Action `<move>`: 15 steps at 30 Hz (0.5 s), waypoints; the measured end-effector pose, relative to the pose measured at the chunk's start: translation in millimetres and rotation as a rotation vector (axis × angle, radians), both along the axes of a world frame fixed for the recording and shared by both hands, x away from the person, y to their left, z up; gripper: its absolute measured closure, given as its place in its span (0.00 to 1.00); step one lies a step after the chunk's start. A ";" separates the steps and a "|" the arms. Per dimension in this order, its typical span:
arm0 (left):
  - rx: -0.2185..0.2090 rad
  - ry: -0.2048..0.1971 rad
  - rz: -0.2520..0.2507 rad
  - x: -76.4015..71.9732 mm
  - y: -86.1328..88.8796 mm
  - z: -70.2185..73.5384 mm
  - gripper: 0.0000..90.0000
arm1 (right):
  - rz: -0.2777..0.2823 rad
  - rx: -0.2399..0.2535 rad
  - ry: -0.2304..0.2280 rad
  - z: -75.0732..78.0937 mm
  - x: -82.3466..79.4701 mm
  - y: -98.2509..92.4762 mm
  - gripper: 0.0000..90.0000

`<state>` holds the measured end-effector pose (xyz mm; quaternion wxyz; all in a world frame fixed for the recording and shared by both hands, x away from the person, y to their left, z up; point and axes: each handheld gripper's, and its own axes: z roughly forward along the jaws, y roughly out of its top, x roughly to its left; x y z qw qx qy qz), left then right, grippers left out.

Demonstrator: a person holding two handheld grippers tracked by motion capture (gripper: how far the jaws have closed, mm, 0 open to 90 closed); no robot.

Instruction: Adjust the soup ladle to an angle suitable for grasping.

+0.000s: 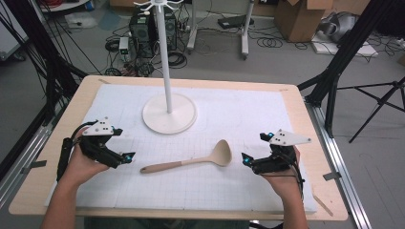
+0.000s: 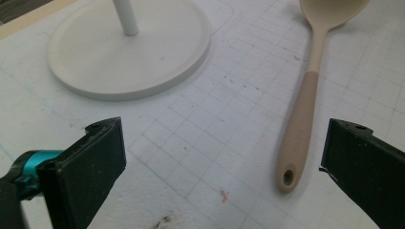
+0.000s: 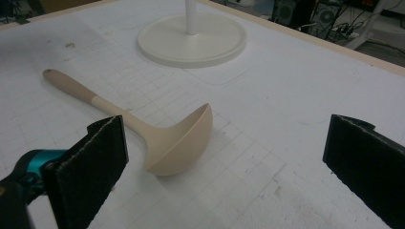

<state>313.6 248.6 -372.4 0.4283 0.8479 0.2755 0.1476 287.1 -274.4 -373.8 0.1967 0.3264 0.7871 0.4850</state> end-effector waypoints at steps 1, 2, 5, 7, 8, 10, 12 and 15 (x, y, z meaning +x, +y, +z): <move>-0.005 0.001 -0.001 0.4 2.2 -0.9 0.02 | 0.000 0.000 0.000 -0.1 0.1 -0.1 0.00; -0.010 0.004 0.004 0.5 3.9 -1.7 0.02 | -0.001 0.000 0.001 -0.2 0.0 -0.3 0.00; -0.009 0.007 0.013 0.6 6.3 -3.0 0.02 | -0.003 0.004 0.008 -0.4 0.1 -1.1 0.00; -0.006 0.005 0.013 0.2 6.4 -3.0 0.02 | -0.004 0.005 0.001 -0.6 1.4 -1.8 0.00; -0.007 0.005 0.016 -0.3 6.1 -2.9 0.02 | -0.004 0.008 0.008 -0.8 1.4 -1.7 0.00; -0.007 0.002 0.015 -1.1 6.4 -2.4 0.02 | -0.004 0.009 0.010 -1.8 2.6 -1.7 0.00; -0.005 0.004 0.016 -1.1 7.0 -1.8 0.02 | -0.002 0.003 0.012 -3.0 3.7 -1.2 0.00; 0.004 0.003 0.019 -0.3 7.1 -2.2 0.02 | 0.003 -0.006 0.014 -4.3 3.5 0.5 0.00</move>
